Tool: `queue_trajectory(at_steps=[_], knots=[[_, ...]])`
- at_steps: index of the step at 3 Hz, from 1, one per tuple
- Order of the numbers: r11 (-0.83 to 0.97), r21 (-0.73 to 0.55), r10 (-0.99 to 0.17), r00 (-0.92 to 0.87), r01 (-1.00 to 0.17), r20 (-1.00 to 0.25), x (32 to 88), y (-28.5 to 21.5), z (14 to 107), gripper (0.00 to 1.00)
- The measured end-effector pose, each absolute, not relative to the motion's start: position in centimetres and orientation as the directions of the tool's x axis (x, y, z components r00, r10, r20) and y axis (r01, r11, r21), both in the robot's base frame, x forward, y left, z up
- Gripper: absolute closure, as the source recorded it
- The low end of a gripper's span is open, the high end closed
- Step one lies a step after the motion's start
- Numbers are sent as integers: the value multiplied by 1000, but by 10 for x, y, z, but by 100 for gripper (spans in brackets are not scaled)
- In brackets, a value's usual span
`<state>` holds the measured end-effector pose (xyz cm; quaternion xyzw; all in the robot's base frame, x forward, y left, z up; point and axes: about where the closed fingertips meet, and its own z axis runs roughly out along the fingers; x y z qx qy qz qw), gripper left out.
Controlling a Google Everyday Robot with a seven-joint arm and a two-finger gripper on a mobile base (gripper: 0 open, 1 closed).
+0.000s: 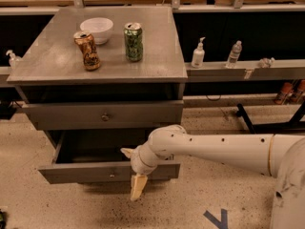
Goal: Open middle drawer
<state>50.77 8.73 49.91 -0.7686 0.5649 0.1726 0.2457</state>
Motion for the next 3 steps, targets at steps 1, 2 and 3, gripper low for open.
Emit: queue_trajectory(at_steps=[1,2,3], knots=[[-220,-159,-852,269,-962,-449,543,78,471,2],[-191,-64,-883,200,-979,-424,552,66,429,18],[-174,21,-890,149,-984,-430,544,59,409,32]])
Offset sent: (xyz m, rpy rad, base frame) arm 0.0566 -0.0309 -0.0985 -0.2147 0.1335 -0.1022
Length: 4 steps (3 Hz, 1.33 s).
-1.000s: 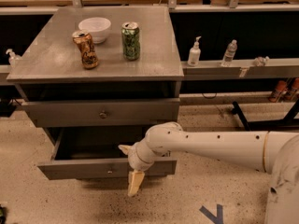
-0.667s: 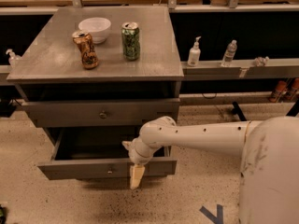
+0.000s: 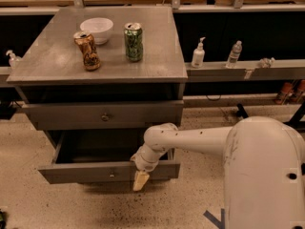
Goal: Open middle drawer
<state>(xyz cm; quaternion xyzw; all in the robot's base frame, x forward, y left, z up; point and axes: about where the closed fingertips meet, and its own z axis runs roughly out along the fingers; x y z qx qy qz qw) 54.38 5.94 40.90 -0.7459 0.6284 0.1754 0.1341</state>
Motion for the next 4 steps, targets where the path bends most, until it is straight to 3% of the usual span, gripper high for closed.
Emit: queue_trajectory(at_steps=[1,2,3,4], knots=[[-206,77,-870,146,-976,-470,514,77,429,42],[-246,103,-852,164,-964,-497,497,90,443,61],[-246,103,-852,164,-964,-497,497,90,443,50],[-272,27,-815,216,-962,-538,491,94,466,22]])
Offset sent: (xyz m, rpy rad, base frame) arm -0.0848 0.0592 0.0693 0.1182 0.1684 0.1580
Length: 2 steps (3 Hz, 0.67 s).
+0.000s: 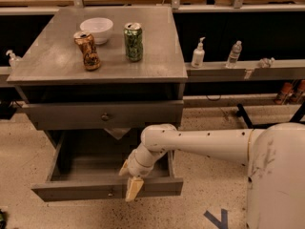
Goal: Open middle drawer
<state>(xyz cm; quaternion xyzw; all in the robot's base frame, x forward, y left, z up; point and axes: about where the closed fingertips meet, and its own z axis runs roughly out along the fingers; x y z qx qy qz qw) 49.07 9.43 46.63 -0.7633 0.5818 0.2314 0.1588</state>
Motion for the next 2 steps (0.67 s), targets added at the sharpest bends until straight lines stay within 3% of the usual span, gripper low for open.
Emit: queue_trajectory(at_steps=[1,2], knots=[[-290,-25,-799,256,-957,-544,494,96,480,1],[-236,-80,-842,244,-969,-482,536,90,472,21]])
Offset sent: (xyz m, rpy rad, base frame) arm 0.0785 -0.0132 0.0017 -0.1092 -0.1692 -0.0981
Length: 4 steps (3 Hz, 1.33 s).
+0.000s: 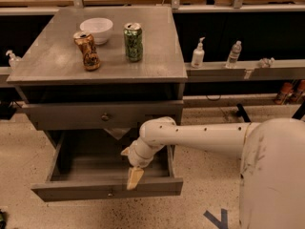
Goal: Open middle drawer
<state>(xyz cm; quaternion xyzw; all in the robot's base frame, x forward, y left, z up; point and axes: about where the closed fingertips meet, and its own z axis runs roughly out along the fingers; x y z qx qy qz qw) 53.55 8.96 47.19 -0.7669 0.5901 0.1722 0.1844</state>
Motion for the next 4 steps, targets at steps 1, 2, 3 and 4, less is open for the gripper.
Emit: queue_trajectory(at_steps=[1,2,3,4], knots=[[-176,-106,-864,205,-979,-460,570,80,458,44],[-101,-122,-877,147,-987,-457,594,68,450,67],[15,-50,-893,9,-999,-450,586,49,416,100],[58,16,-892,-60,-998,-448,571,46,392,100]])
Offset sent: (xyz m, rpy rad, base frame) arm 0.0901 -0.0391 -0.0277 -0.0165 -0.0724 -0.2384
